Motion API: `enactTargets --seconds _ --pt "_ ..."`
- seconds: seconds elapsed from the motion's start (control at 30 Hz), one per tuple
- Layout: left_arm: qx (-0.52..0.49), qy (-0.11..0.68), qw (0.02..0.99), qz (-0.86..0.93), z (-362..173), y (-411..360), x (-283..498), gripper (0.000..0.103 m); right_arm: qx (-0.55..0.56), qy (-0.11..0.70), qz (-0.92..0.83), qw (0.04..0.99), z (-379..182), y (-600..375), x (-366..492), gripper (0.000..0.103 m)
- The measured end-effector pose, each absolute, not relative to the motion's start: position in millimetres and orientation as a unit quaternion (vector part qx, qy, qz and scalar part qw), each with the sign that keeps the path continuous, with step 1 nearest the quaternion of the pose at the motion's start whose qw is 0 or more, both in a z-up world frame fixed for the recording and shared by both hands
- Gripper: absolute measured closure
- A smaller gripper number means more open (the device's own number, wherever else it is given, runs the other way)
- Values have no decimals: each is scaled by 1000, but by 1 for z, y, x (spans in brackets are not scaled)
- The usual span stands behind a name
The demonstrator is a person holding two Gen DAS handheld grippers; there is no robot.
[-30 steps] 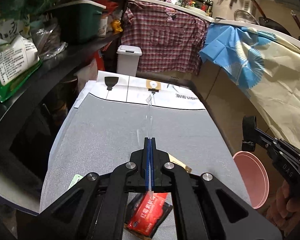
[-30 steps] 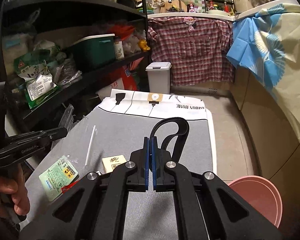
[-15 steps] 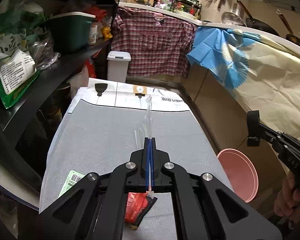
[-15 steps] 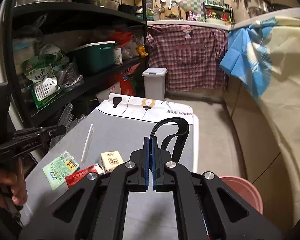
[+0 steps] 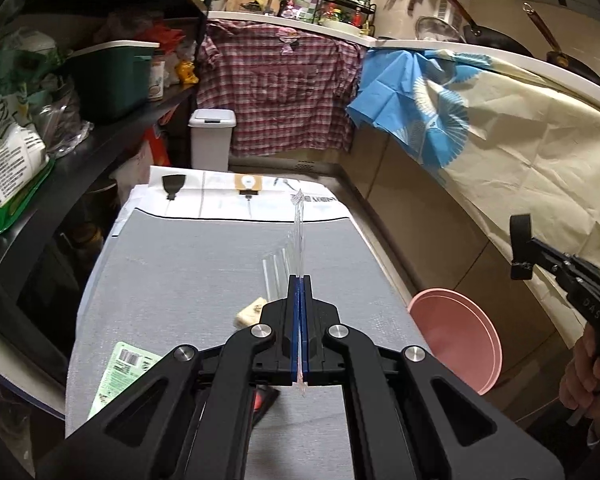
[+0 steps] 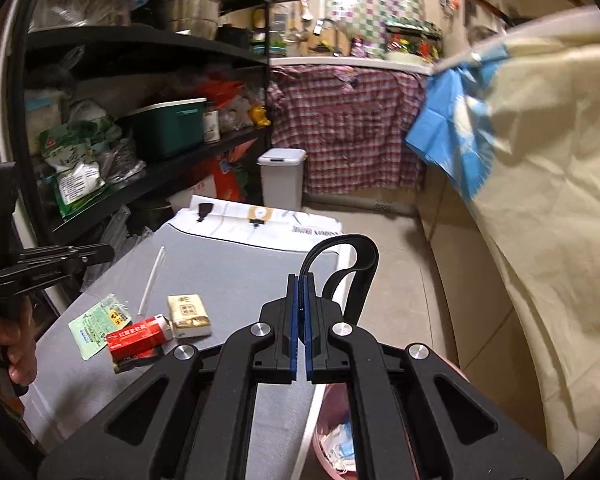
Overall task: Collect trash
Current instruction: 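Carry the strap and straws over the pink bin and open both tools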
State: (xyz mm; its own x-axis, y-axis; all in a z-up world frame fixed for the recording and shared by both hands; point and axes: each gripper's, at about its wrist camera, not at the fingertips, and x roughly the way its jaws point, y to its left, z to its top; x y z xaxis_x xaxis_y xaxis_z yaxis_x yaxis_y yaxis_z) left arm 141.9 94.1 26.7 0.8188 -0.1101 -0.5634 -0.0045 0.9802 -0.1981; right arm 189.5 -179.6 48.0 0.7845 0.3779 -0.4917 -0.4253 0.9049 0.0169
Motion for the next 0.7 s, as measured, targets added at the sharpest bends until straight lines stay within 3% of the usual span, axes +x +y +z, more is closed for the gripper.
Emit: enactTargets --seconds 0.7 --pt "-78 305 943 -109 31 8 165 103 10 279 134 951 30 -251 204 100"
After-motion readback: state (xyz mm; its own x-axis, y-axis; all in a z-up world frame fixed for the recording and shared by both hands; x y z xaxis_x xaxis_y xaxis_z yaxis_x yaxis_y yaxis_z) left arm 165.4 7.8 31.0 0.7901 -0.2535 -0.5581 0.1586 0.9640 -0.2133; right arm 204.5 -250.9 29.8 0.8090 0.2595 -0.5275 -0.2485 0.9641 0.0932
